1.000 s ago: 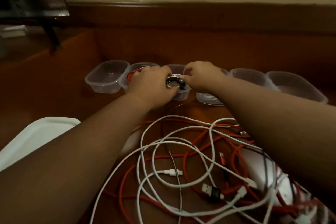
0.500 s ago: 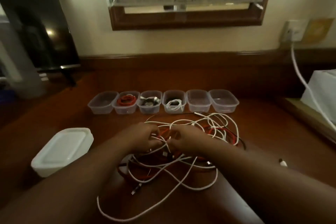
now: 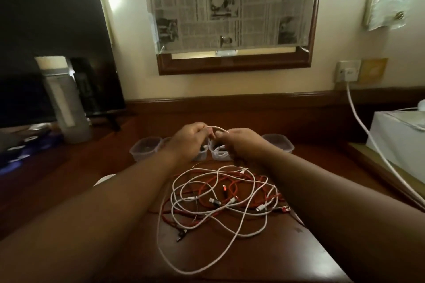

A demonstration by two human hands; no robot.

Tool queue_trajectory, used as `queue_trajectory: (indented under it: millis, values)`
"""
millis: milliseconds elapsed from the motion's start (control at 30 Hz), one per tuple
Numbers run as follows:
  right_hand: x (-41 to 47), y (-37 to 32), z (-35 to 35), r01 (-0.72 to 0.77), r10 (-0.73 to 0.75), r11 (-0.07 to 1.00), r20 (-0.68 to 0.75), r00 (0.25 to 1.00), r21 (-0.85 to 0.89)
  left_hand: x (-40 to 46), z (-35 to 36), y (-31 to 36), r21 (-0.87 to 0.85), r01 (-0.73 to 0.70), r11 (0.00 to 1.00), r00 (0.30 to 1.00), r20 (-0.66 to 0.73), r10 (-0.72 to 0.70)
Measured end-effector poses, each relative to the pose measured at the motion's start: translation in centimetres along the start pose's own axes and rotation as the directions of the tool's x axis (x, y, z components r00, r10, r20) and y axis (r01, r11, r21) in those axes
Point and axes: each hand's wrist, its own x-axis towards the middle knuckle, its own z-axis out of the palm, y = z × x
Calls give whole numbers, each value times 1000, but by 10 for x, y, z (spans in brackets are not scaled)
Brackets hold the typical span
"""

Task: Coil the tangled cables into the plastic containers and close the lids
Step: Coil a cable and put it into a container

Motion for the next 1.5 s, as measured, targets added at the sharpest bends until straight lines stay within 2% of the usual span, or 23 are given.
queue_trajectory:
  millis: [33,100,167,200,267,333,433,567,633,667,767,833,867,900,933,1000,1067,1100,1233,1300,1400,1467,1500]
  values:
    - [-4,-5,-3,48,-42,960,-29,999,275,-5,4,0,-51,36,998,999,5,-35]
    - [-11,-18,-10,146,-100,708,-106,989,690,-17,16,-1,-157,94,983,996,15,-93]
    - [-14,-27,-20,205,-99,524,-180,979,827,-33,30,-1,-252,104,962,994,50,-94]
    - [-16,-29,-25,222,-82,505,-209,974,834,-41,37,-1,-289,107,951,994,64,-92]
    - [-16,-24,-28,232,-27,591,-268,963,773,-55,48,2,-350,124,929,992,32,-120]
    - [-15,-11,-27,165,37,754,-291,956,636,-61,55,7,-363,101,926,992,-32,-121]
    - [-20,9,-17,7,58,923,-156,986,385,-61,56,20,-254,39,966,998,-35,-50]
    - [-35,12,-5,22,-13,997,-120,993,75,-59,46,37,66,-29,997,996,82,24]
    - [-42,7,-1,-18,-2,994,-184,983,-107,-60,45,40,103,-30,994,982,191,10]
    - [-45,4,-1,-21,-9,990,-217,976,-138,-61,47,39,40,6,999,975,223,-15]
    - [-42,-8,-6,107,-60,989,-395,917,99,-75,51,31,-238,224,945,942,303,-147]
    - [-42,-19,-21,216,20,855,-445,895,472,-85,52,16,-262,330,907,889,410,-205]
    - [-43,-21,-30,245,42,771,-430,902,588,-89,51,7,-262,371,891,868,439,-233]
    - [-44,-21,-38,245,38,751,-411,911,613,-92,49,1,-289,421,860,857,437,-273]
    - [-46,-18,-41,224,20,813,-410,912,538,-92,44,-5,-346,464,815,856,411,-313]
    - [-51,-8,-40,145,-71,980,-443,894,135,-85,35,-9,-562,490,666,871,340,-354]
    - [-54,5,-27,66,-152,973,-401,903,-220,-74,25,-5,-762,440,476,885,278,-373]
    - [-55,11,-20,56,-158,956,-342,926,-289,-67,21,1,-814,413,408,886,256,-387]
    - [-59,34,16,141,-173,900,-41,984,-412,-46,21,37,-845,369,388,887,196,-418]
    - [-62,39,29,192,-196,929,17,980,-317,-39,26,50,-839,363,405,879,163,-449]
    - [-63,40,33,198,-196,980,81,977,-25,-37,32,60,-860,330,388,868,115,-482]
    - [-63,41,30,211,-205,977,139,969,-28,-37,34,65,-866,308,393,857,74,-509]
    - [-62,41,30,239,-220,961,144,965,-138,-37,34,65,-853,299,428,855,40,-517]
